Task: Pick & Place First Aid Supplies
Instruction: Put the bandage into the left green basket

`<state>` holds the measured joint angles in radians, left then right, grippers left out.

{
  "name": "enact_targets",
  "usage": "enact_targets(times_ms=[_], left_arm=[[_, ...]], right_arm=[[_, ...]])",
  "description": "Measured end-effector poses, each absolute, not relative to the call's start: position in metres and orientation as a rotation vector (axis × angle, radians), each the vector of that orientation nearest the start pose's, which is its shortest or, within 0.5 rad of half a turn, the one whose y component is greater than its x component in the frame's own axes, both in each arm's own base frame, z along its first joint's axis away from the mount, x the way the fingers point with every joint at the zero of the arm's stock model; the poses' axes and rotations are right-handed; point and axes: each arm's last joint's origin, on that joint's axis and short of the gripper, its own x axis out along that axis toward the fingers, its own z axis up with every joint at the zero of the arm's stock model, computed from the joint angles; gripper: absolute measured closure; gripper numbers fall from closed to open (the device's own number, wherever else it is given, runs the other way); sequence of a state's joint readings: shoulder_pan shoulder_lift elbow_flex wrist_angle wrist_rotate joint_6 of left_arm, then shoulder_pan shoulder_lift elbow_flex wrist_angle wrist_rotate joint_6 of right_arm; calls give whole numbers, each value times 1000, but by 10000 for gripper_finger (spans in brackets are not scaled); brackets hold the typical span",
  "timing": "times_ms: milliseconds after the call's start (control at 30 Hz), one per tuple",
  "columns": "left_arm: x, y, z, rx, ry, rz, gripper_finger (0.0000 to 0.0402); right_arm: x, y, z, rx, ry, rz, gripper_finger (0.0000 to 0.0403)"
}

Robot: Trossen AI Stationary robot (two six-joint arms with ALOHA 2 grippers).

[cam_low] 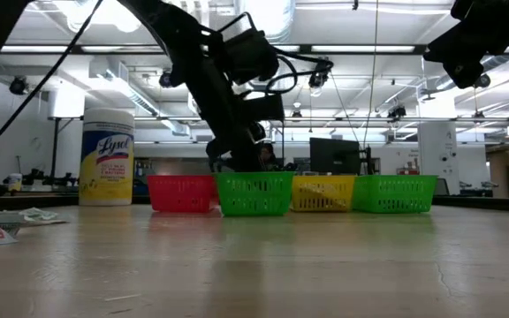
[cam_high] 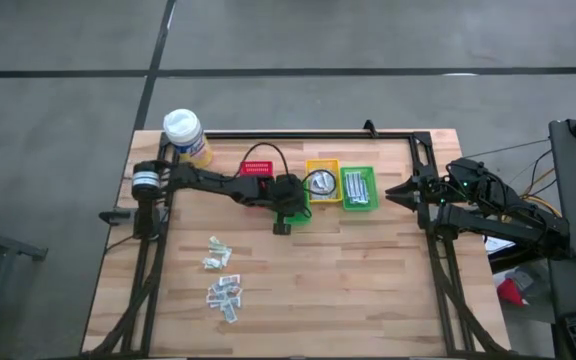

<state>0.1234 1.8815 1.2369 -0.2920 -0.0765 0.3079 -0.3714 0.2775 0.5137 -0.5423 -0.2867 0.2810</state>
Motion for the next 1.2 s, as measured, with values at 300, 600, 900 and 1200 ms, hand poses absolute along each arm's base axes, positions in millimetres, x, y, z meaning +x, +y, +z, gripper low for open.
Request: enact_targets(times_ms=[300,600,900,1200], left_arm=[[388,51,175,263,966,41,401],[387,53,175,288,977,99,390],[390,53,188,282,954,116,289],[380,51,258,199,1067,147,246]], right_arm=[[79,-22,263,378,276,-124,325],[79,-22,263,378,277,-125,333],[79,-22,263,378,276,-125,319],[79,-22,263,377,276,-125,322]])
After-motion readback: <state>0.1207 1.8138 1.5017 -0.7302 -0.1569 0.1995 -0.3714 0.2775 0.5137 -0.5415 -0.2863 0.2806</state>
